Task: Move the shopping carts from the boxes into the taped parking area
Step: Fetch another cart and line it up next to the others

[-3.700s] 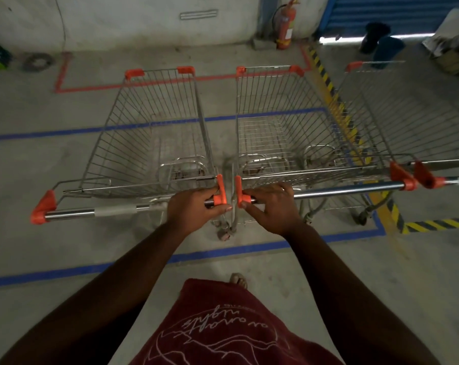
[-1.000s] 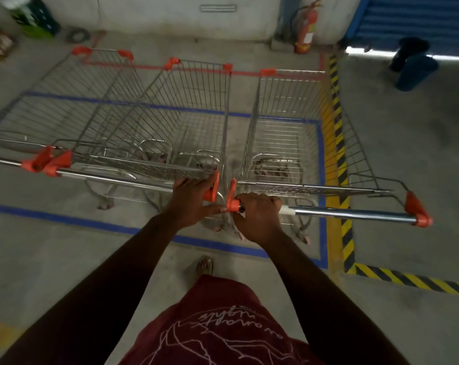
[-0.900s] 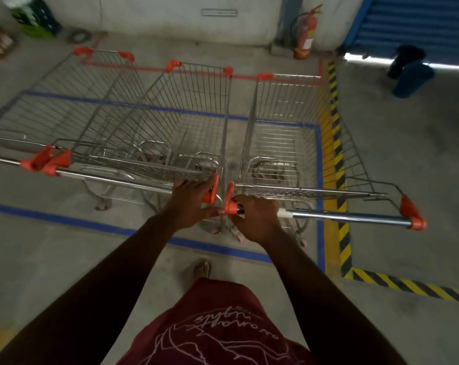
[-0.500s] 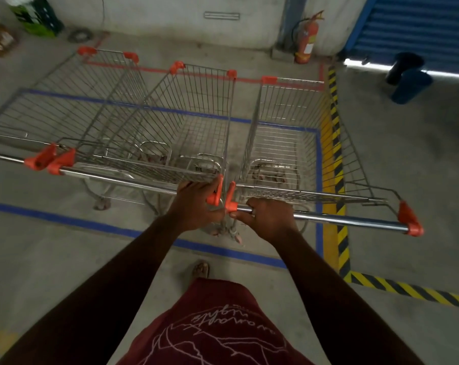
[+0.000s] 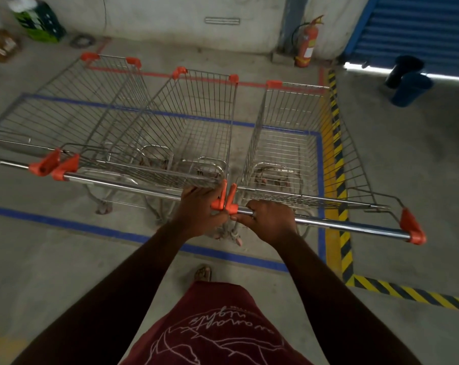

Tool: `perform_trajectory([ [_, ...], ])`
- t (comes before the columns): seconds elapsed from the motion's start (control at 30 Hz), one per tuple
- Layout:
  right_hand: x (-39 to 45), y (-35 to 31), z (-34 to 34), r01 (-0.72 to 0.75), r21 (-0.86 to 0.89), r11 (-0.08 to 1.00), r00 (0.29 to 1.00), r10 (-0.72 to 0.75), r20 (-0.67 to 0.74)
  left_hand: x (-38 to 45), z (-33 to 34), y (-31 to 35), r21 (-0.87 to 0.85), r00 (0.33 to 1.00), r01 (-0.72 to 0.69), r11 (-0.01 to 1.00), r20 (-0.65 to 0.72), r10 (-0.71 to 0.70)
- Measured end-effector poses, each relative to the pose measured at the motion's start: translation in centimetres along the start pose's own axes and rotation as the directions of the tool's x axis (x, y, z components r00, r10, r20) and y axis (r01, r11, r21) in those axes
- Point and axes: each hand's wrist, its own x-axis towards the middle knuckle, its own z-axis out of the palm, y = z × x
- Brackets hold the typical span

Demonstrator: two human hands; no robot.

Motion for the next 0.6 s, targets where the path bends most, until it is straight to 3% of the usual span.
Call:
perform_trajectory([
  [0.6,-0.1,0.26,-0.06,-0.02,0.059,0.998,0.999,0.022,-0.038,-0.21,0.38,-0.47,-0.009,1.0,-0.011,1.0,-0.015,0.011],
])
